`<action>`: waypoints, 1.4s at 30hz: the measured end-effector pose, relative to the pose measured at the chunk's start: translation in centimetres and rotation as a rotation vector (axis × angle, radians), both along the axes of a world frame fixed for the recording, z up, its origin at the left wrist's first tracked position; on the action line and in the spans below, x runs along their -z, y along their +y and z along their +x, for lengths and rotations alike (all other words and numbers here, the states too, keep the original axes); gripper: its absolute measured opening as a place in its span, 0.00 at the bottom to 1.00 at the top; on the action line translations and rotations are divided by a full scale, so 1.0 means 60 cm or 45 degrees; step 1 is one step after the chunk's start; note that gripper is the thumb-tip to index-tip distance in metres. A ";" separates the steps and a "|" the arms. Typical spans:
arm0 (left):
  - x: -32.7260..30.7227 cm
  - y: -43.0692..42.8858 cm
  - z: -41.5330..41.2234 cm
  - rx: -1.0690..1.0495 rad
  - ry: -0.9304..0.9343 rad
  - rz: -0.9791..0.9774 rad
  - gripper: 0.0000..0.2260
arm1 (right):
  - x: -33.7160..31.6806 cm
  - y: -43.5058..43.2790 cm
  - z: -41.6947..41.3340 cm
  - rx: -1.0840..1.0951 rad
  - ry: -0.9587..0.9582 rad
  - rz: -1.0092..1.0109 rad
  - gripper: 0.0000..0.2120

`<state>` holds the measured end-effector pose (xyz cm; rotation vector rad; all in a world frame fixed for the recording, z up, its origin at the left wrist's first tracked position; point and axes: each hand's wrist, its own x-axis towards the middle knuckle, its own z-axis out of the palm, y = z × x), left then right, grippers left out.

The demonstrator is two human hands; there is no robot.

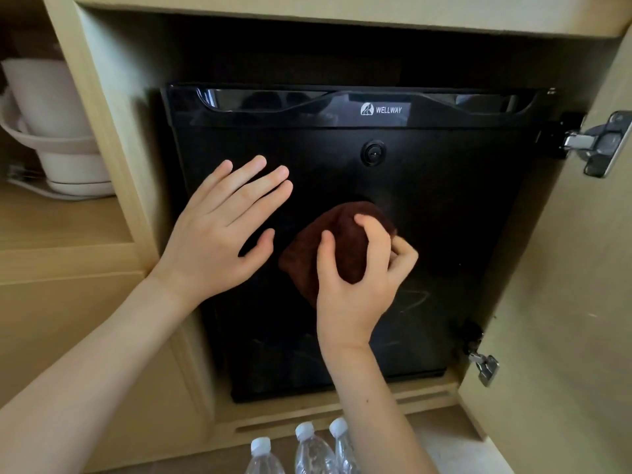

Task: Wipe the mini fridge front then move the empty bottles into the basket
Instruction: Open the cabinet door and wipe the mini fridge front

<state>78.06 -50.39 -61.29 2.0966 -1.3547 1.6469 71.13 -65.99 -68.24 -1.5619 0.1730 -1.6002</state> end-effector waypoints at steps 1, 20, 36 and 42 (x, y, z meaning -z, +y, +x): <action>0.000 0.001 0.001 -0.003 -0.005 -0.013 0.22 | 0.033 0.002 -0.007 -0.010 0.039 0.037 0.17; 0.031 -0.039 -0.005 -0.012 -0.054 0.069 0.22 | 0.118 -0.031 -0.044 -0.127 0.110 0.579 0.19; 0.029 -0.085 -0.011 -0.030 -0.043 0.094 0.24 | 0.148 -0.074 -0.058 -0.045 0.197 0.703 0.19; 0.038 -0.127 -0.019 -0.095 -0.098 0.098 0.26 | 0.007 -0.100 -0.032 0.013 -0.064 0.319 0.19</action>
